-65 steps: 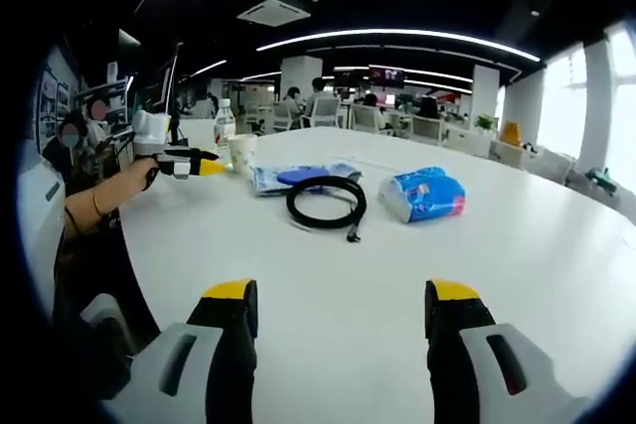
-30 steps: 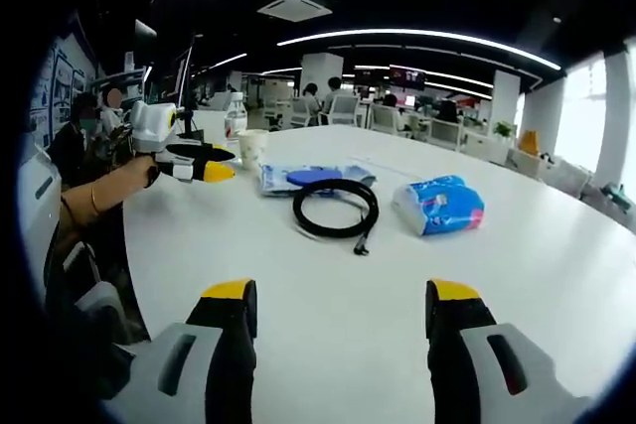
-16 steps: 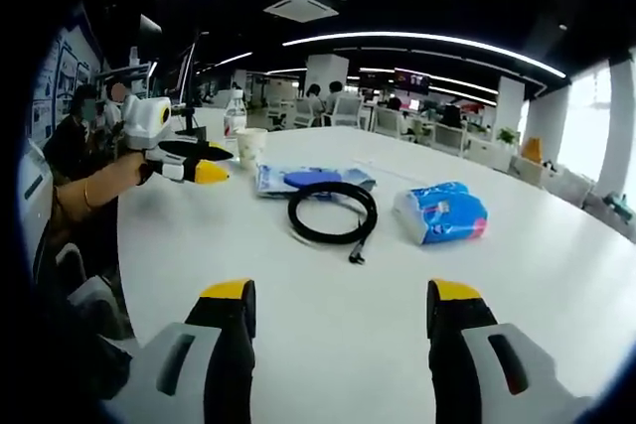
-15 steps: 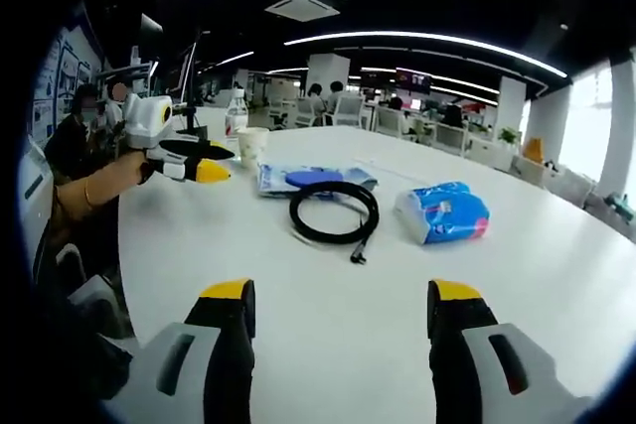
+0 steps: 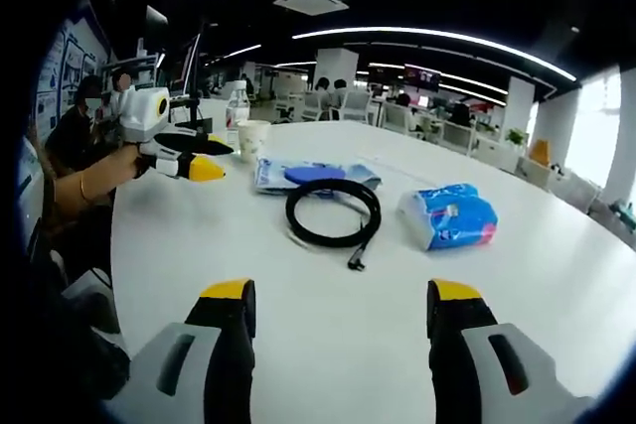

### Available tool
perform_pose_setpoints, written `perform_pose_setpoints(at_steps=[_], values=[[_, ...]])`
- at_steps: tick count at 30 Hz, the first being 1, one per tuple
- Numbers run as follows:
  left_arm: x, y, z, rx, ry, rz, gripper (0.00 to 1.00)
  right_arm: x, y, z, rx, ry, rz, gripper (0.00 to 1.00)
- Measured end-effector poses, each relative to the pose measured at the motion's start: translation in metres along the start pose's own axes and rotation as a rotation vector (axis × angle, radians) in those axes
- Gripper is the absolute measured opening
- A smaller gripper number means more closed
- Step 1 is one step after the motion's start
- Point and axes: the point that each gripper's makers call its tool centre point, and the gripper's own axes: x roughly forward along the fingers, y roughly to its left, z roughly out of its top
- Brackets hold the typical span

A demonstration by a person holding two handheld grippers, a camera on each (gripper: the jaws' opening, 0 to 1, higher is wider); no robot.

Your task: Arrange the tabletop items into an orderly group along one side of the table until the central work area is clear of visible clutter.

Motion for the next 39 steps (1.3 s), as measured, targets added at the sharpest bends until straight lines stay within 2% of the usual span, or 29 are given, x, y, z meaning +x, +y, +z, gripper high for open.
perform_pose_setpoints(at_steps=[4,8,24,30,39], values=[[0.002,-0.003,0.002,0.005,-0.003,-0.019,0.44,0.003,0.001,0.001,0.012,-0.006,0.021,0.68],[0.004,-0.005,0.001,0.005,0.004,-0.03,0.44,0.006,0.008,0.01,-0.002,-0.055,0.065,0.68],[0.005,-0.013,0.003,0.015,0.003,-0.047,0.48,0.018,0.007,0.01,-0.011,-0.036,0.088,0.7],[0.008,-0.024,0.007,0.043,-0.013,-0.09,0.5,0.025,0.007,0.014,-0.018,-0.054,0.104,0.71],[0.013,-0.027,0.006,0.052,-0.012,-0.103,0.51,0.031,0.006,0.011,-0.016,-0.035,0.111,0.72]])
